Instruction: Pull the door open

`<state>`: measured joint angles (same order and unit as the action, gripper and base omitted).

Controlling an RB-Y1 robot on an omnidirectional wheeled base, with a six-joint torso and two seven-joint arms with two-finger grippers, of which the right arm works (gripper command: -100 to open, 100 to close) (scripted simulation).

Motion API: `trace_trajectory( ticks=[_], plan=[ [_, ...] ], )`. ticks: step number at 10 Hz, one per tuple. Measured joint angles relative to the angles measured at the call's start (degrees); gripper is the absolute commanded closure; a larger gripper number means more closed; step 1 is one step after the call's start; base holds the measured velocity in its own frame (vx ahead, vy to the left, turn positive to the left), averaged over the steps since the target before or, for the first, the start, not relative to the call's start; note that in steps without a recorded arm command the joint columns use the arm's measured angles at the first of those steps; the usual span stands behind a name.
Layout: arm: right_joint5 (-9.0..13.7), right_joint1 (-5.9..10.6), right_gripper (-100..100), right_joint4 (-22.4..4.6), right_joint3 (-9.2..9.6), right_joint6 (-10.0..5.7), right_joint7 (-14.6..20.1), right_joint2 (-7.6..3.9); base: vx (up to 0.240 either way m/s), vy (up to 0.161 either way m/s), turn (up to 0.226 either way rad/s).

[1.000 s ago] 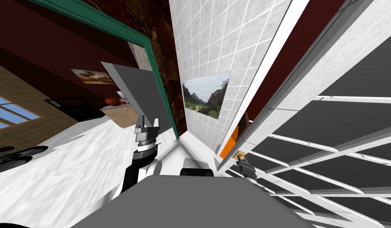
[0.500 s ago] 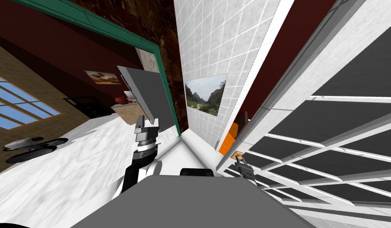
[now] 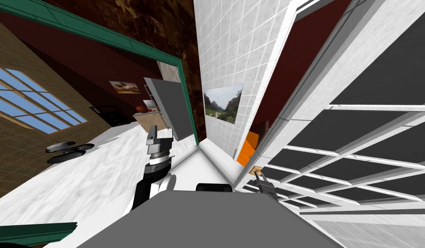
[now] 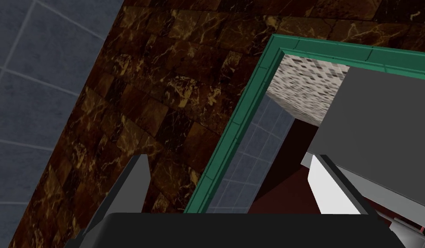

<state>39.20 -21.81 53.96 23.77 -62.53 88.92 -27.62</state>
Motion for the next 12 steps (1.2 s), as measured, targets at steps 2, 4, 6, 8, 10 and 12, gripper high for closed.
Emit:
trace_trajectory(
  ticks=[2,4,6,8,10,12],
  plan=[
    [-0.4,0.08,100,-0.6,0.59,-0.98,0.8,-0.69,-0.232,-0.031,0.139],
    [-0.9,-0.07,100,-1.1,1.53,-2.17,1.8,-1.41,-0.258,-0.026,0.152],
    [-1.5,-0.18,100,-2.0,2.58,-3.51,3.0,-2.26,-0.242,-0.021,0.117],
    [-2.1,0.0,100,-3.5,3.61,-4.87,4.3,-2.79,-0.15,-0.011,0.061],
    [-2.2,0.14,100,-4.1,3.88,-5.29,4.7,-3.03,-0.194,-0.015,0.137],
    [-2.4,0.42,100,-4.7,4.25,-5.95,5.3,-3.43,-0.165,-0.032,0.103]
  ],
)
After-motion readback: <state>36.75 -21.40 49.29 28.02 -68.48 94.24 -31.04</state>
